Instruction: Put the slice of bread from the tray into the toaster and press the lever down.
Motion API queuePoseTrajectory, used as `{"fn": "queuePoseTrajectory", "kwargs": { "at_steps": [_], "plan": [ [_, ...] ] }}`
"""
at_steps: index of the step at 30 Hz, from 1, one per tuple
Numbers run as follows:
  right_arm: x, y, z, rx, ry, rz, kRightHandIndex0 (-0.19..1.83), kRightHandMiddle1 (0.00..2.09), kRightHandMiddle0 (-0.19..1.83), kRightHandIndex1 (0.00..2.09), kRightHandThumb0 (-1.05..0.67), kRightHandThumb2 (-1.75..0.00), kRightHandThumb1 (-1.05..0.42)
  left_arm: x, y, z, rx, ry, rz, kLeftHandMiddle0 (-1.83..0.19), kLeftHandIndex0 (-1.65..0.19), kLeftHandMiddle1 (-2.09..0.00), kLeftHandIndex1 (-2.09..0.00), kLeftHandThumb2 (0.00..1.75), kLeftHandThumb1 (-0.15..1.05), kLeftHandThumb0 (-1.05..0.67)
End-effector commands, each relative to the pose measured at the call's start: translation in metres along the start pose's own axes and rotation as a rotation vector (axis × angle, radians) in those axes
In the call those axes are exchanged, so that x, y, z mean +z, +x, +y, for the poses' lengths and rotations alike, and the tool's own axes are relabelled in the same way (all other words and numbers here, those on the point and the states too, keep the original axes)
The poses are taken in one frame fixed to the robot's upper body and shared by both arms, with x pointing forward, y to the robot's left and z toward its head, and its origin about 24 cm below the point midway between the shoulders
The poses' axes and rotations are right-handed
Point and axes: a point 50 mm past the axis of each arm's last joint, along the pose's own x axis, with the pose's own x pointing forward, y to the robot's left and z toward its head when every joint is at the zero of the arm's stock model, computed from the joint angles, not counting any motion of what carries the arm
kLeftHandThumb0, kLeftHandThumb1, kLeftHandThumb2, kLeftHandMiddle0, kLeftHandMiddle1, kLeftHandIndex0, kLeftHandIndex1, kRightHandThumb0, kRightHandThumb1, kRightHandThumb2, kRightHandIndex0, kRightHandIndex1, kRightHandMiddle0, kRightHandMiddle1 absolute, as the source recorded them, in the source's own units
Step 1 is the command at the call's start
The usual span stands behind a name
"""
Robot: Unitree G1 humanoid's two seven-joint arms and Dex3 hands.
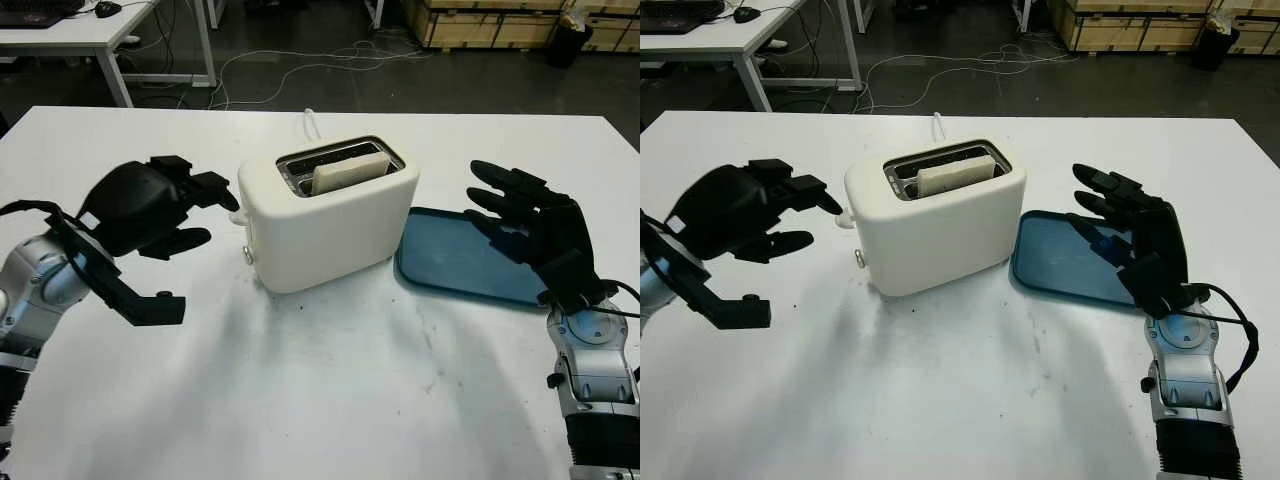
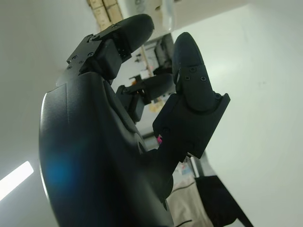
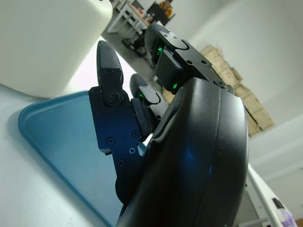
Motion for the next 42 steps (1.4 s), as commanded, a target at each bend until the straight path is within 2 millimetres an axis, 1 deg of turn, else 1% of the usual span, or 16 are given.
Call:
{"fn": "queuePoseTrajectory", "kwargs": {
  "at_steps": [1, 17, 27, 31, 35, 42],
  "plan": [
    [0.003, 0.001, 0.003, -0.004, 0.011, -0.001, 0.76, 0.00, 0.67, 0.00, -0.30, -0.18, -0.92, 0.000, 0.001, -0.004, -0.017, -0.021, 0.006, -0.46, -0.28, -1.29, -1.02, 0.90, 0.60, -0.33],
    [0.002, -0.002, 0.009, 0.010, 0.034, 0.002, 0.75, 0.00, 0.66, 0.00, -0.26, -0.20, -0.92, -0.002, 0.003, -0.014, -0.065, -0.021, 0.014, -0.44, -0.29, -1.31, -1.04, 0.88, 0.58, -0.33],
    [0.002, -0.004, 0.009, 0.021, 0.031, 0.002, 0.76, 0.00, 0.66, 0.00, -0.26, -0.21, -0.92, -0.010, 0.002, -0.017, -0.089, -0.010, 0.049, -0.41, -0.27, -1.34, -1.05, 0.87, 0.57, -0.30],
    [0.001, -0.005, 0.008, 0.023, 0.022, -0.001, 0.76, 0.00, 0.67, 0.00, -0.25, -0.21, -0.92, -0.013, 0.002, -0.018, -0.102, -0.021, 0.067, -0.38, -0.25, -1.36, -1.05, 0.86, 0.58, -0.29],
    [0.001, -0.005, 0.008, 0.023, 0.021, 0.000, 0.76, 0.00, 0.67, 0.00, -0.27, -0.21, -0.92, -0.013, 0.002, -0.018, -0.099, -0.012, 0.068, -0.38, -0.25, -1.38, -1.05, 0.87, 0.61, -0.32],
    [0.001, -0.005, 0.008, 0.021, 0.028, 0.000, 0.76, 0.00, 0.67, 0.00, -0.27, -0.20, -0.92, -0.012, 0.001, -0.018, -0.101, -0.020, 0.069, -0.35, -0.24, -1.37, -1.06, 0.87, 0.61, -0.32]
  ]
}}
